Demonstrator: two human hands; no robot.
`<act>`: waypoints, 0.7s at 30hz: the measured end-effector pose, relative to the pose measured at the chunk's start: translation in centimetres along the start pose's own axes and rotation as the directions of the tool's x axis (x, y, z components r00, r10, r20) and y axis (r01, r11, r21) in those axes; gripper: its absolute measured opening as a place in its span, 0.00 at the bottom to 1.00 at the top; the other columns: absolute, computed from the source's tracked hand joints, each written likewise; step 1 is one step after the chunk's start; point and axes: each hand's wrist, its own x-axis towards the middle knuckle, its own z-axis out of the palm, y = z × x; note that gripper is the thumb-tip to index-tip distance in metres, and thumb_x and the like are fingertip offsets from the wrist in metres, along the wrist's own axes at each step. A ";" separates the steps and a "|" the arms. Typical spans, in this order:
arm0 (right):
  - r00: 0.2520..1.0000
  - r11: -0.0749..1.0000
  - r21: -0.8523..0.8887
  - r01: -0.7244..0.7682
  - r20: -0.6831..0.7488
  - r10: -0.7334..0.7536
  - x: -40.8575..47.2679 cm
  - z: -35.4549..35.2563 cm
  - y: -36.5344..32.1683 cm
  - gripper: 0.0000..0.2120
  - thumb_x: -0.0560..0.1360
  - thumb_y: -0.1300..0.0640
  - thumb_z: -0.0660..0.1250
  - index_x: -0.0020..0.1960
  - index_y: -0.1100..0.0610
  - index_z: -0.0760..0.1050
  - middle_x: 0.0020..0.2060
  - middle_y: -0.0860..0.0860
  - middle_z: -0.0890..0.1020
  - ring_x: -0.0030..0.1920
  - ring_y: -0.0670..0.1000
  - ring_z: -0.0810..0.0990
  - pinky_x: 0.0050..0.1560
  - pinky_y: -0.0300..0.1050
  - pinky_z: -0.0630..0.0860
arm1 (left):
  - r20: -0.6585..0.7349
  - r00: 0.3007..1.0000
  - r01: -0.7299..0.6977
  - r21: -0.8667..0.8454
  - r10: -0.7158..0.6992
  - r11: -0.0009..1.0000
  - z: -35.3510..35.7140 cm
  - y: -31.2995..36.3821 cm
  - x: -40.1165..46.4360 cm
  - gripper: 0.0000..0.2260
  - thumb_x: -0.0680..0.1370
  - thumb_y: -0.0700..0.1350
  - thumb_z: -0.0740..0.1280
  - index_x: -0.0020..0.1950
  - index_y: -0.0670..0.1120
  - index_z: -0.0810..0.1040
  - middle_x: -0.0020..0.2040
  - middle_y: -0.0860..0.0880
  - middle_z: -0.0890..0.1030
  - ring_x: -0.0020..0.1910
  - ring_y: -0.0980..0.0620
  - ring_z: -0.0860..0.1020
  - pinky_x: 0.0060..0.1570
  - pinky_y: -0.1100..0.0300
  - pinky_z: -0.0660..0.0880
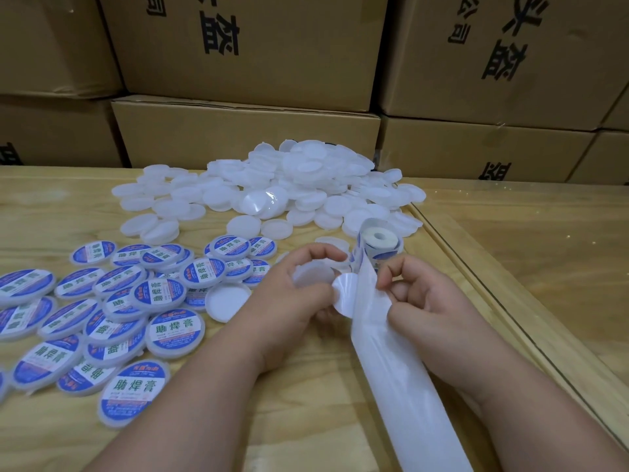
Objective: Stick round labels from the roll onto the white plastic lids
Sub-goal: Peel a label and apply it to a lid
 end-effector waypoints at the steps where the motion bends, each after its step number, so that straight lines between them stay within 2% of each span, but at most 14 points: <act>1: 1.000 1.000 -0.004 0.004 -0.014 -0.004 0.0 0.0 -0.1 0.13 0.64 0.62 0.59 0.44 0.48 0.74 0.34 0.65 0.68 0.34 0.57 0.64 0.36 0.54 0.62 | -0.019 1.000 0.004 -0.074 -0.005 0.997 0.0 0.1 0.1 0.17 0.66 0.38 0.66 0.47 0.57 0.83 0.37 0.49 0.80 0.32 0.51 0.75 0.35 0.59 0.74; 3: 0.999 1.000 -0.013 0.009 -0.036 -0.009 0.0 -0.1 0.0 0.14 0.63 0.62 0.58 0.43 0.48 0.75 0.33 0.61 0.67 0.33 0.57 0.63 0.35 0.53 0.62 | -0.055 0.998 -0.001 -0.194 -0.010 0.981 0.0 0.2 0.2 0.17 0.65 0.37 0.65 0.45 0.56 0.84 0.37 0.48 0.79 0.32 0.50 0.74 0.32 0.59 0.72; 5: 1.000 1.000 -0.012 -0.003 -0.028 0.003 0.1 -0.1 0.1 0.15 0.63 0.62 0.58 0.43 0.49 0.75 0.33 0.61 0.65 0.33 0.58 0.61 0.34 0.52 0.60 | -0.097 0.995 -0.010 -0.273 -0.017 0.962 -0.1 0.3 0.3 0.16 0.65 0.38 0.63 0.42 0.54 0.85 0.37 0.47 0.79 0.32 0.50 0.75 0.30 0.59 0.72; 8: 0.996 0.999 -0.030 -0.041 0.073 0.043 0.1 -0.3 0.3 0.17 0.62 0.63 0.57 0.45 0.49 0.76 0.32 0.57 0.66 0.32 0.56 0.61 0.33 0.47 0.59 | -0.164 0.985 -0.009 -0.315 -0.045 0.949 -0.1 0.3 0.5 0.15 0.65 0.39 0.63 0.38 0.55 0.85 0.38 0.49 0.80 0.34 0.52 0.78 0.31 0.58 0.73; 10: 0.984 0.998 -0.046 -0.039 0.175 0.046 -0.2 -0.2 0.4 0.16 0.63 0.61 0.59 0.45 0.49 0.77 0.32 0.56 0.68 0.33 0.55 0.63 0.33 0.48 0.59 | -0.176 0.983 -0.002 -0.324 -0.058 0.946 -0.2 0.2 0.5 0.14 0.65 0.39 0.64 0.38 0.56 0.85 0.38 0.50 0.81 0.35 0.54 0.79 0.34 0.59 0.74; 11: 0.984 0.999 -0.036 -0.012 0.179 0.018 -0.3 0.1 0.3 0.13 0.64 0.59 0.61 0.45 0.49 0.78 0.32 0.57 0.67 0.33 0.55 0.63 0.33 0.49 0.60 | -0.174 0.983 -0.001 -0.327 -0.059 0.945 -0.2 0.3 0.5 0.13 0.66 0.39 0.65 0.38 0.56 0.85 0.38 0.50 0.81 0.35 0.54 0.79 0.34 0.59 0.75; 12: 0.991 0.999 -0.017 0.038 0.127 -0.035 -0.3 0.3 0.2 0.11 0.64 0.55 0.63 0.45 0.48 0.78 0.32 0.57 0.66 0.32 0.55 0.64 0.33 0.49 0.61 | -0.171 0.984 -0.002 -0.332 -0.058 0.943 -0.2 0.3 0.5 0.13 0.66 0.39 0.66 0.38 0.56 0.85 0.38 0.50 0.82 0.35 0.54 0.79 0.34 0.59 0.75; 14: 0.976 0.984 -0.033 0.173 -0.128 -0.176 -0.1 0.8 0.1 0.11 0.66 0.49 0.64 0.46 0.46 0.78 0.31 0.56 0.71 0.32 0.53 0.70 0.33 0.45 0.68 | -0.174 0.983 -0.004 -0.324 -0.056 0.946 -0.1 0.3 0.5 0.12 0.66 0.40 0.67 0.39 0.56 0.85 0.39 0.50 0.81 0.35 0.54 0.79 0.34 0.59 0.75; 16: 0.876 0.941 -0.192 0.278 -0.353 -0.330 0.2 0.9 0.1 0.08 0.68 0.51 0.65 0.47 0.45 0.78 0.39 0.47 0.79 0.42 0.46 0.78 0.43 0.33 0.73 | -0.180 0.982 -0.001 -0.280 -0.052 0.960 0.0 0.3 0.4 0.11 0.66 0.41 0.69 0.40 0.56 0.85 0.41 0.49 0.80 0.37 0.54 0.78 0.35 0.58 0.74; 18: 0.814 0.867 -0.384 0.319 -0.357 -0.458 0.4 1.1 0.0 0.10 0.70 0.57 0.67 0.48 0.44 0.77 0.45 0.41 0.79 0.52 0.46 0.79 0.53 0.33 0.72 | -0.172 0.984 -0.001 -0.247 -0.043 0.969 0.1 0.3 0.3 0.10 0.66 0.42 0.69 0.41 0.57 0.84 0.41 0.49 0.80 0.37 0.53 0.78 0.37 0.57 0.73; 21: 0.797 0.767 -0.519 0.377 -0.241 -0.554 0.5 1.7 0.4 0.13 0.70 0.61 0.69 0.49 0.45 0.77 0.49 0.38 0.78 0.57 0.48 0.78 0.61 0.47 0.72 | -0.163 0.986 -0.009 -0.238 -0.031 0.971 0.1 0.2 0.3 0.10 0.67 0.43 0.70 0.42 0.57 0.84 0.41 0.50 0.80 0.37 0.53 0.78 0.36 0.59 0.73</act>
